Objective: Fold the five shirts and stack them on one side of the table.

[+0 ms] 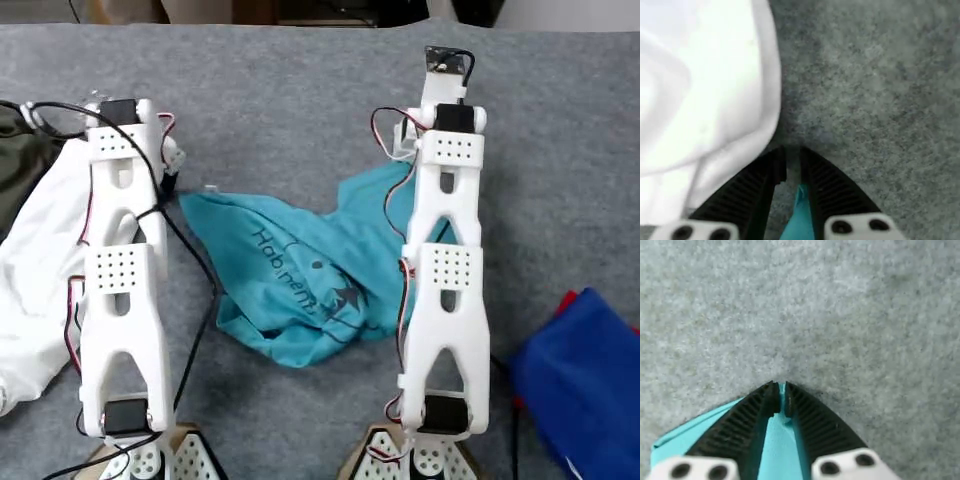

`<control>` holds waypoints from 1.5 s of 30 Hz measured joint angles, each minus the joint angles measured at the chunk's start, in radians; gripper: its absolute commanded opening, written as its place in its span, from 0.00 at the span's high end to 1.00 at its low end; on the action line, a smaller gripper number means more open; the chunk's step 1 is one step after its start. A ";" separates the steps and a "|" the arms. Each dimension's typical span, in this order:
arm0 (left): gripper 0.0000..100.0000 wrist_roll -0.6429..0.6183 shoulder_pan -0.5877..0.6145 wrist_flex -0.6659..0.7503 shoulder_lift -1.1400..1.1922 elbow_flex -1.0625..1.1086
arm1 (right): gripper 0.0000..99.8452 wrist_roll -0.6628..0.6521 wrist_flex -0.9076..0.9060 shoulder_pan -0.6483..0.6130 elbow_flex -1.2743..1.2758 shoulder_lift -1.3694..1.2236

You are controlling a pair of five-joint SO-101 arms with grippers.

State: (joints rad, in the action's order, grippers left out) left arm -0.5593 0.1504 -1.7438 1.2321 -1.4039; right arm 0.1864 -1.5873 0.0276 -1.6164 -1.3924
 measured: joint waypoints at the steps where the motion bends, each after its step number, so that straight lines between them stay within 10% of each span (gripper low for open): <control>1: 0.77 0.003 -0.012 -0.002 0.000 0.000 | 0.99 0.000 0.000 0.000 0.000 0.000; 20: 0.77 -0.015 -0.040 -0.005 -0.292 0.433 | 0.99 -0.015 0.000 0.009 0.000 0.000; 45: 0.83 -0.160 -0.068 0.110 -0.235 0.451 | 0.99 -0.015 0.000 0.009 0.000 0.000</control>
State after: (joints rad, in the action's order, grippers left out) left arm -0.7188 0.0829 -1.6333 0.9973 -0.9528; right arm 0.1711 -1.5873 0.0368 -1.6164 -1.3924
